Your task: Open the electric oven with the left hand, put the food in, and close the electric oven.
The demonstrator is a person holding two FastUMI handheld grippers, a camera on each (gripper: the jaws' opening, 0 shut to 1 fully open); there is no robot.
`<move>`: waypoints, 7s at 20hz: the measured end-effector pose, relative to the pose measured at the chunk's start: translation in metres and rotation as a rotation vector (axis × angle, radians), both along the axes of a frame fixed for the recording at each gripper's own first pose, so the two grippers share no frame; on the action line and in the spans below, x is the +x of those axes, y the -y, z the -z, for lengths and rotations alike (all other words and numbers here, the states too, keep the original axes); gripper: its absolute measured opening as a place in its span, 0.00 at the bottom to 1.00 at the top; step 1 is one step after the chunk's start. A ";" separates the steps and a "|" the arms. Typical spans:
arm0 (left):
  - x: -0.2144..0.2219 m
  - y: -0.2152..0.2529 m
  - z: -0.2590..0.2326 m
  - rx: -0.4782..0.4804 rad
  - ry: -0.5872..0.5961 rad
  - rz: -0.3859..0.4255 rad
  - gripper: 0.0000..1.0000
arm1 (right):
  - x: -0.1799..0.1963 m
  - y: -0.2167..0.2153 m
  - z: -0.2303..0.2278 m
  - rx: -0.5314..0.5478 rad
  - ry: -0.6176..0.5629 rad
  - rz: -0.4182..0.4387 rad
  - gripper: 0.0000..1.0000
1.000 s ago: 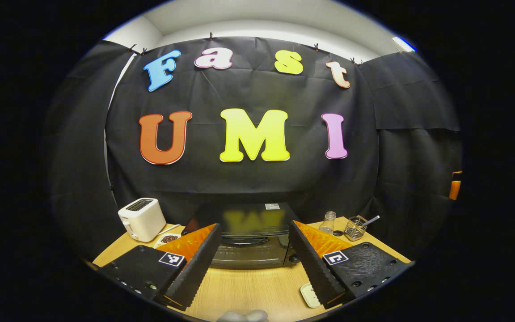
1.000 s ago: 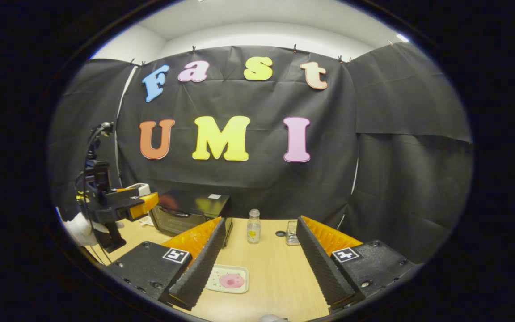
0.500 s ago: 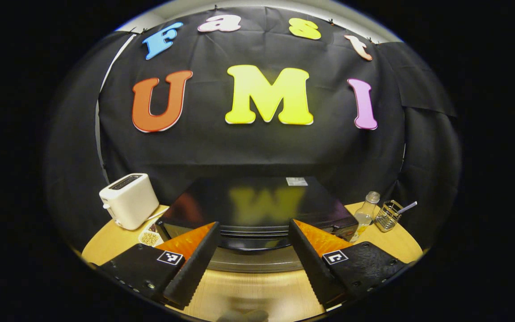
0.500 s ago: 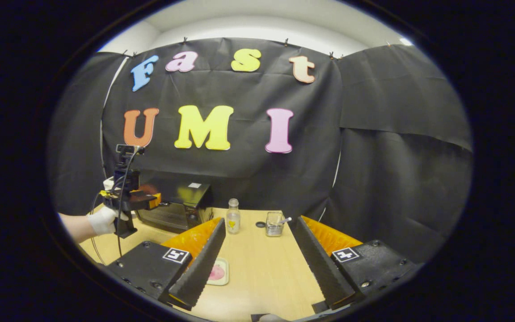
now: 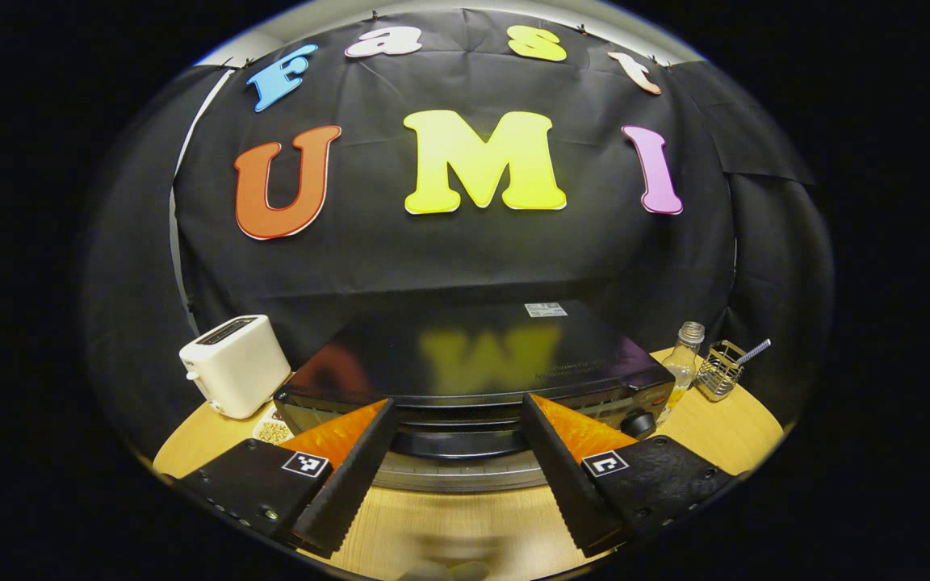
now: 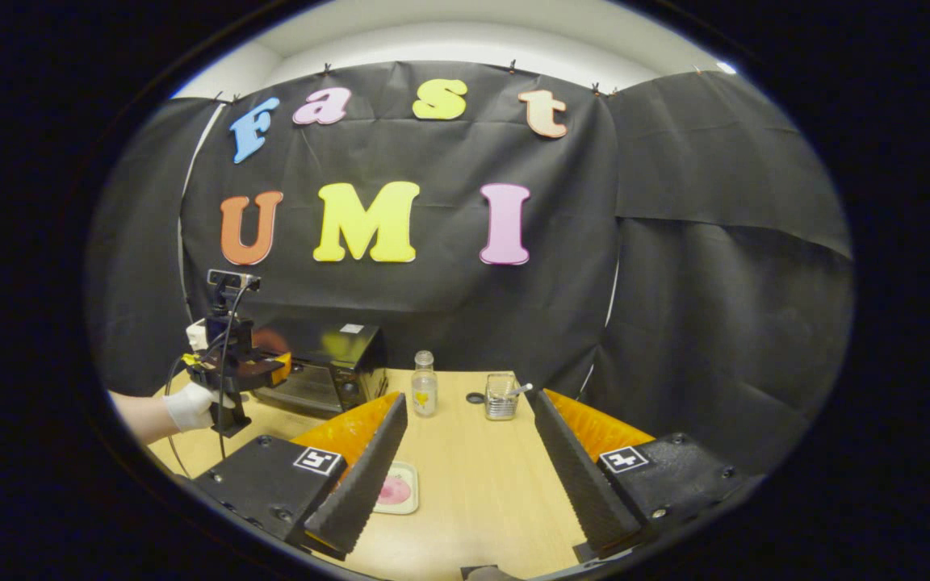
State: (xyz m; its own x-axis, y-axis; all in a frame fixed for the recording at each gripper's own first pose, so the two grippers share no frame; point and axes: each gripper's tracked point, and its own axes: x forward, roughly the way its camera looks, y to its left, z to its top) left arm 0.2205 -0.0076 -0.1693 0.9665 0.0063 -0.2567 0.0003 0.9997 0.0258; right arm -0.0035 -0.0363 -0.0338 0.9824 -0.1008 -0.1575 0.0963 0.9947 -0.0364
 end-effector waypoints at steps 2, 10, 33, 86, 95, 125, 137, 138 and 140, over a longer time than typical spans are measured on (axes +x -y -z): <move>-0.010 0.000 0.002 -0.005 -0.006 0.010 0.98 | 0.001 -0.006 0.002 -0.003 -0.004 -0.019 0.96; -0.054 0.002 0.023 -0.008 -0.044 0.033 0.98 | -0.011 -0.019 0.011 -0.004 -0.019 -0.066 0.96; -0.145 0.009 0.168 -0.039 -0.408 0.023 0.98 | -0.045 -0.021 0.052 -0.003 -0.105 -0.050 0.96; -0.327 -0.026 -0.137 -0.018 0.084 -0.432 0.97 | 0.154 -0.060 0.345 0.539 -0.991 -0.339 0.02; -0.341 -0.018 -0.144 -0.002 0.101 -0.456 0.98 | 0.147 -0.066 0.341 0.751 -1.016 -0.400 0.00; -0.314 -0.123 -0.126 0.024 0.049 -0.108 0.97 | 0.137 -0.327 0.238 1.189 -0.582 -0.094 0.00; -0.277 -0.146 -0.120 0.025 0.031 -0.202 0.97 | 0.260 -0.303 0.240 1.174 -0.531 -0.035 0.04; -0.273 -0.147 -0.119 0.027 0.026 -0.215 0.97 | 0.271 -0.301 0.240 1.159 -0.516 -0.039 0.04; -0.267 -0.151 -0.116 0.030 0.013 -0.240 0.98 | 0.293 -0.300 0.238 1.130 -0.491 -0.060 0.04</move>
